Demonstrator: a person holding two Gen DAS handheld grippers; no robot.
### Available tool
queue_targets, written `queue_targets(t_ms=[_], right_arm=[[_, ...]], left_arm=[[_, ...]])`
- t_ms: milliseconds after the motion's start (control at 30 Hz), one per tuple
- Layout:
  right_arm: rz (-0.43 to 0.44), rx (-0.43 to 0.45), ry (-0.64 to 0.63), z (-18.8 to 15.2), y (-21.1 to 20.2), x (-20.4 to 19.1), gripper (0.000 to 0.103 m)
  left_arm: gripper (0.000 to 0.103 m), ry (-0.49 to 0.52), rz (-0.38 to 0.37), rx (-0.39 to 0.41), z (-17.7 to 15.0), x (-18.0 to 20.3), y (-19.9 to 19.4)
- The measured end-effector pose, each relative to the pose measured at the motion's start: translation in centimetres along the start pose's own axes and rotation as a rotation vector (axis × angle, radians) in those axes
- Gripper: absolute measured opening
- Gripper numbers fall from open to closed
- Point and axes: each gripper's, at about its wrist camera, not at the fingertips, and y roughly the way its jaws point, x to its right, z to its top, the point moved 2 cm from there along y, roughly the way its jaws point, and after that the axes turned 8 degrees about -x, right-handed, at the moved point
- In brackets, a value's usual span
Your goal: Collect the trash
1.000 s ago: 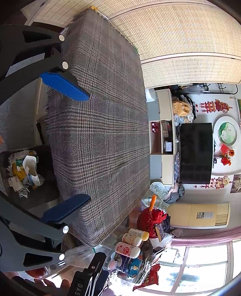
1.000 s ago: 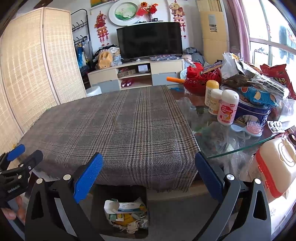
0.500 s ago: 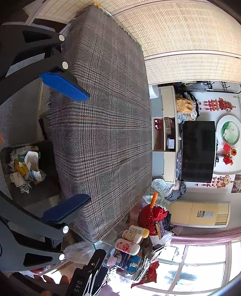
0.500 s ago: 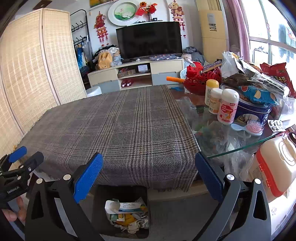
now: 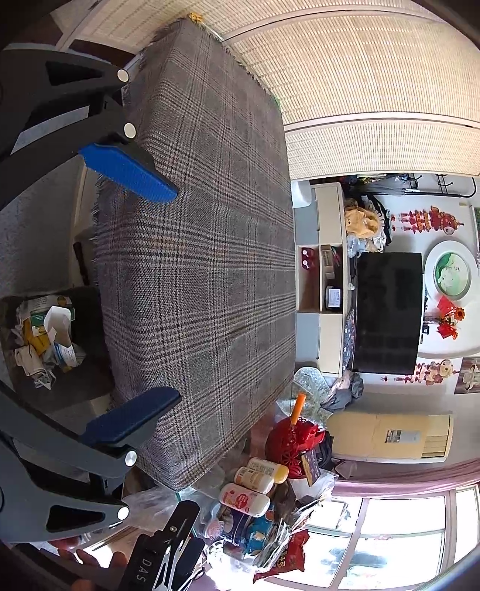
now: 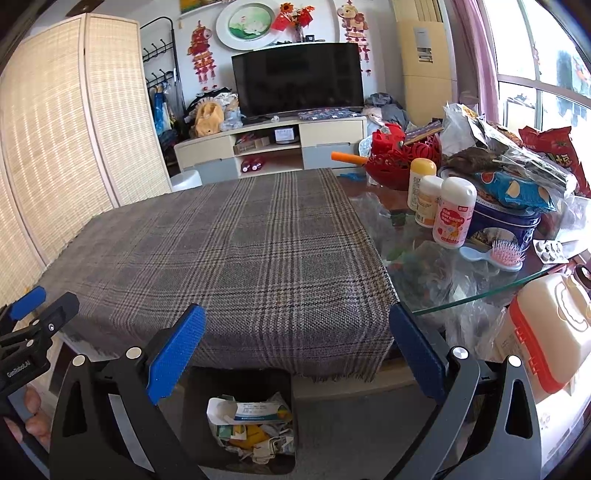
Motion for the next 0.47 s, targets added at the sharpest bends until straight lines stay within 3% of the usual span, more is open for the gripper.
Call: queue_targets(t_ms=[167, 267, 467], right_arm=[[0.003, -0.004, 0.002, 0.0, 0.2, 0.0, 0.100], [0.004, -0.005, -0.002, 0.0, 0.2, -0.1, 0.100], [0.008, -0.007, -0.002, 0.0, 0.3, -0.1, 0.100]], left_arm=[[0.095, -0.012, -0.008, -0.002, 0.1, -0.6, -0.1], [0.095, -0.020, 0.025, -0.018, 0.2, -0.9, 0.2], [0.095, -0.057, -0.022, -0.073, 0.3, -1.5, 1.1]])
